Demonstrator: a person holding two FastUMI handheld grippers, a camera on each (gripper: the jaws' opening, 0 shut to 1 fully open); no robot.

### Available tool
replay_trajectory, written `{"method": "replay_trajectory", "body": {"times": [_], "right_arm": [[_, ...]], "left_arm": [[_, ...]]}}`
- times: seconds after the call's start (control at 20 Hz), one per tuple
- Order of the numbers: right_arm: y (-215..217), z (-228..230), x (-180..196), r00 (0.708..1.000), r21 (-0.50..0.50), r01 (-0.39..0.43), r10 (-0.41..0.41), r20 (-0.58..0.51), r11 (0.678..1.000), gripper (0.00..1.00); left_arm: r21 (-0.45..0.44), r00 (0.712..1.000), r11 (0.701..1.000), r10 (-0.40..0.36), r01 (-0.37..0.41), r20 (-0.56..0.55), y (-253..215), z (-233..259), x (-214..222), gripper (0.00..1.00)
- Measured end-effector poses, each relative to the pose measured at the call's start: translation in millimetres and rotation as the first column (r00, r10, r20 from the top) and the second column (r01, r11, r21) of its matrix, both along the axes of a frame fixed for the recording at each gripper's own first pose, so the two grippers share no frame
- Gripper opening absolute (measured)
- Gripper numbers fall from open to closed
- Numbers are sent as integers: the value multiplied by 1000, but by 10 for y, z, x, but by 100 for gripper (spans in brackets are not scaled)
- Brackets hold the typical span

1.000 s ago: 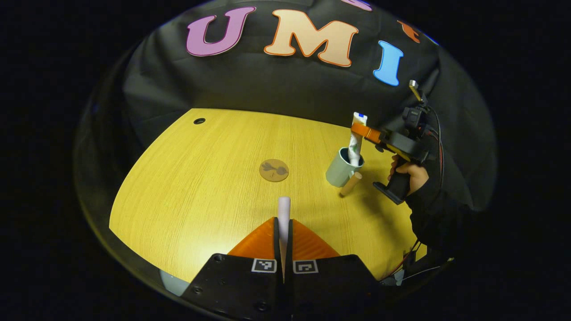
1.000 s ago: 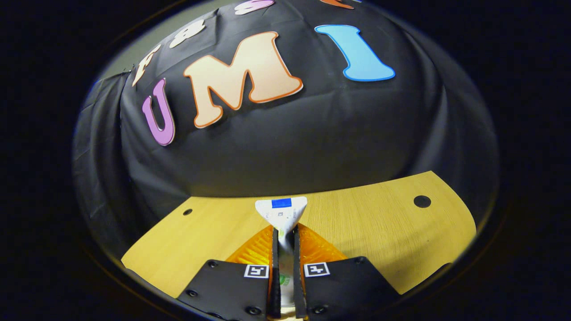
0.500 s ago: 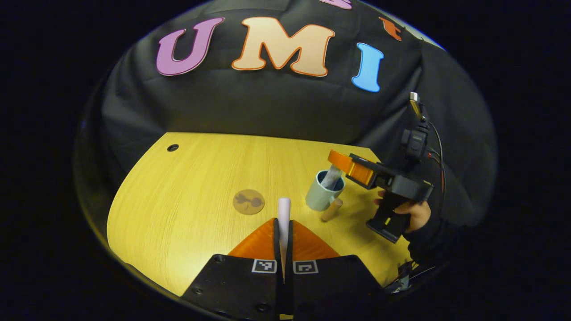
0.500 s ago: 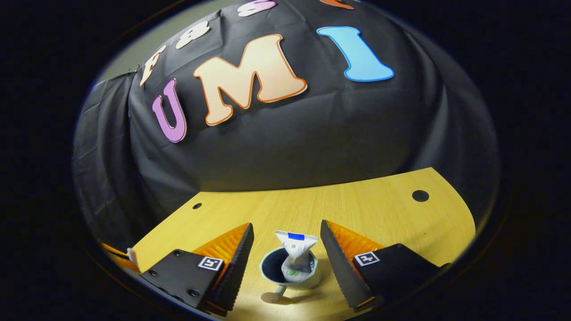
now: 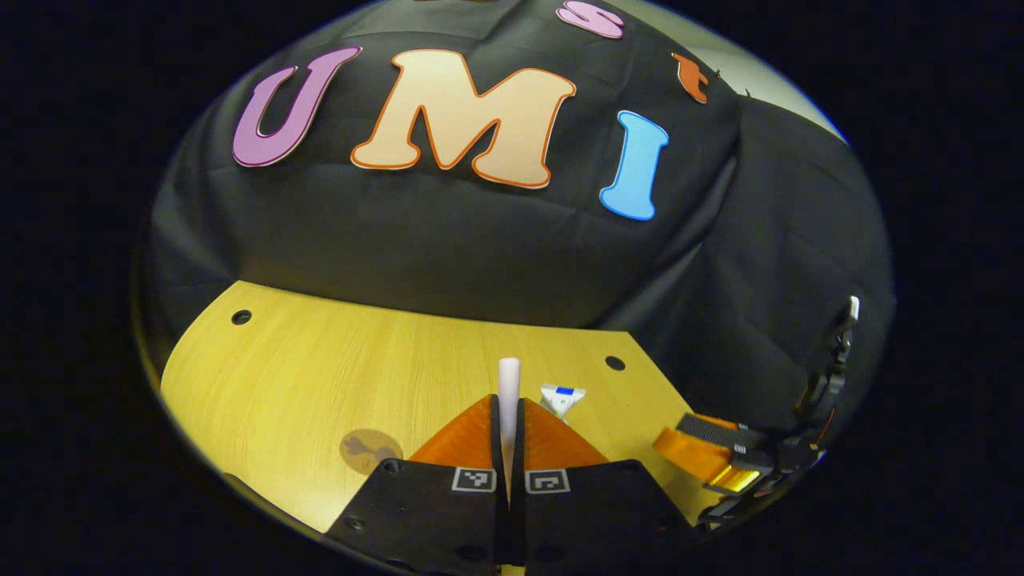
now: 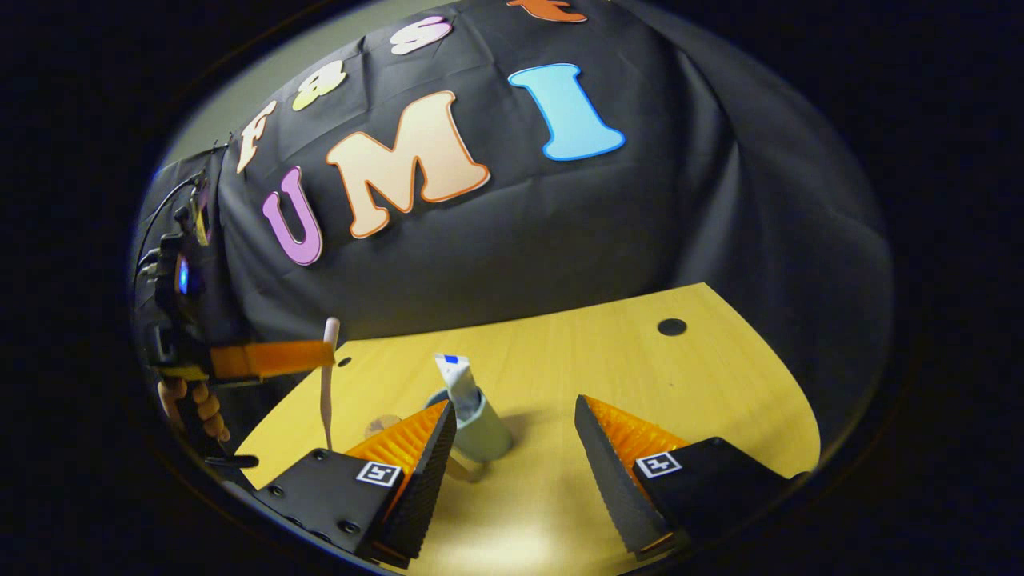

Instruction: Put the toothbrush and toothpaste on the desktop into the cup, then pick up the cup and place it on the coaster on the desktop.

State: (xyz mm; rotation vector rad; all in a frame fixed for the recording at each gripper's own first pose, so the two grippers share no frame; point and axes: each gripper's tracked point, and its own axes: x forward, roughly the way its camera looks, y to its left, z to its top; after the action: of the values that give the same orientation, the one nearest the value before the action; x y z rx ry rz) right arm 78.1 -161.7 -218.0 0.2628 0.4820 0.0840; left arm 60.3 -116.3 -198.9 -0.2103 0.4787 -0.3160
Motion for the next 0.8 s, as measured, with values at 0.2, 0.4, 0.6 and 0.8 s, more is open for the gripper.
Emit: {"method": "replay_trajectory", "body": {"times": [0.2, 0.4, 0.6, 0.8], "right_arm": [[-292, -81, -320, 998, -20, 41, -42, -42, 999, 91], [-428, -138, -541, 996, -25, 58, -60, -70, 998, 91], [-503, -189, -645, 993, -33, 69, -72, -95, 997, 91], [-448, -153, -585, 992, 4, 78, -77, -104, 997, 91]], "left_arm": [[-60, 999, 998, 25, -23, 44, -183, 30, 331, 0], [-85, 989, 994, 73, -63, 129, -260, 114, 668, 0], [-98, 985, 991, 101, -88, 143, -368, -53, 850, 0], [-62, 990, 994, 101, -95, 97, -420, -333, 837, 0]]}}
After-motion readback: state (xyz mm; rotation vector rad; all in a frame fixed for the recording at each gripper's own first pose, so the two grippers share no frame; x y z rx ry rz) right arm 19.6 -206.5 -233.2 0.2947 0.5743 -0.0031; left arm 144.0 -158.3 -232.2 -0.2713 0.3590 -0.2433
